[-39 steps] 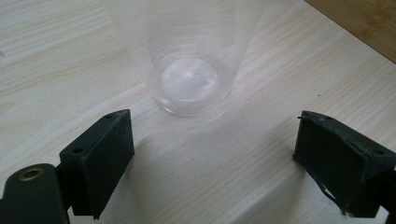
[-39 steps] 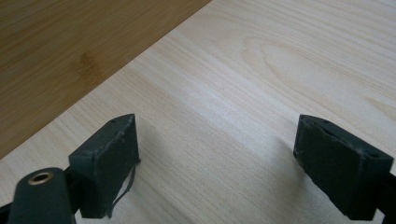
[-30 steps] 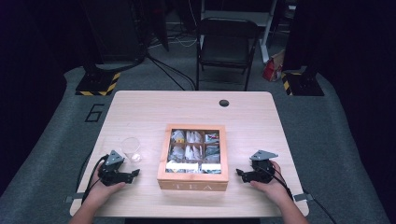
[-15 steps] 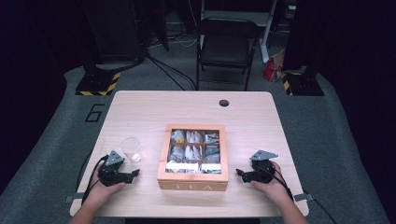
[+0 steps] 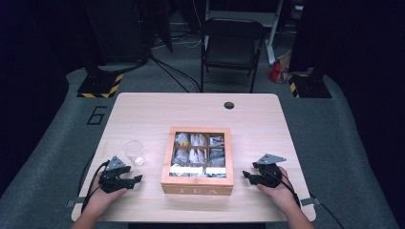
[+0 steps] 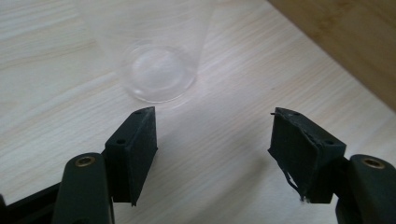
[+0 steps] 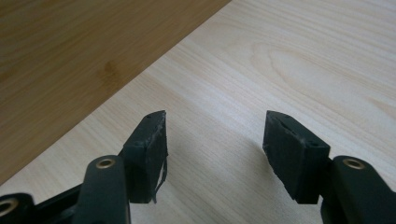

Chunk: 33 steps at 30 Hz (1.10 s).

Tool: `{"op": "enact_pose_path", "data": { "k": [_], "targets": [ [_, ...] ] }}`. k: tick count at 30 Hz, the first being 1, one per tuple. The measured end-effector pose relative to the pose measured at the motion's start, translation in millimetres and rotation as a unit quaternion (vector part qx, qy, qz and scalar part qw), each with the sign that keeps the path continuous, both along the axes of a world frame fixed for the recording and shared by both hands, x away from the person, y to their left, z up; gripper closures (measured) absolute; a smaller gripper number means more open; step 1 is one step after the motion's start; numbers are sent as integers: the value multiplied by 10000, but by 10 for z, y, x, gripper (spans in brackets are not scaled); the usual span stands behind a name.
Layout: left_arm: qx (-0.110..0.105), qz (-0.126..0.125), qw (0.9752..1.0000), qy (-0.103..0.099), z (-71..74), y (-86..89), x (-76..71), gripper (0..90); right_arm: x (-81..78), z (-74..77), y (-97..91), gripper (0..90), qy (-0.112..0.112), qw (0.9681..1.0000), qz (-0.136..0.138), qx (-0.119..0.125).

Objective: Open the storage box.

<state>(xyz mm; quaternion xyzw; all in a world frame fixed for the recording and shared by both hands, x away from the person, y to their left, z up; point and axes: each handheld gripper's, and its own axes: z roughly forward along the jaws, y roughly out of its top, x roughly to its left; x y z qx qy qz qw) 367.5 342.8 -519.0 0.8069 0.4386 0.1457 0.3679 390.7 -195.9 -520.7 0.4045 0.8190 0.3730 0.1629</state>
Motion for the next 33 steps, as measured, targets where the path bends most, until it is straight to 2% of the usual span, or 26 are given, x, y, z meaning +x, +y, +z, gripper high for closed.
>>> {"op": "enact_pose_path", "data": {
  "k": [1, 5, 8, 9, 12, 16, 23, 26, 32, 33],
  "targets": [
    [-33, 20, 10000, 15, 2, -11, -8, 318, -5, 15, -4, 400, -48, 10000, 45, -64],
    [-118, -63, 9997, 192, 39, -12, -80, 339, -48, 65, 5, 410, -55, 9999, -65, 54],
    [-187, -134, 9996, 165, 86, -10, -139, 353, -70, 107, 0, 419, -75, 9998, -101, 160],
    [-269, -88, 9996, 69, 88, -19, -150, 354, -77, 121, 0, 425, -46, 9997, -86, 210],
    [-328, -89, 9994, 11, 125, -27, -175, 363, -93, 147, -3, 433, -4, 9995, -59, 317],
    [-205, -183, 9996, -34, 171, -48, -194, 365, -116, 173, 2, 438, -46, 9995, -66, 300],
    [-228, -305, 9991, -196, 251, -118, -252, 386, -158, 247, 15, 453, -35, 9992, 12, 405],
    [-240, -377, 9989, -149, 274, -130, -267, 409, -177, 271, 32, 453, -37, 9991, 94, 400],
    [-320, -359, 9986, -208, 313, -148, -279, 416, -233, 332, 84, 453, -104, 9989, 223, 392],
    [-363, -378, 9984, -190, 339, -162, -293, 416, -280, 393, 110, 453, -132, 9984, 281, 481]
  ]
}}
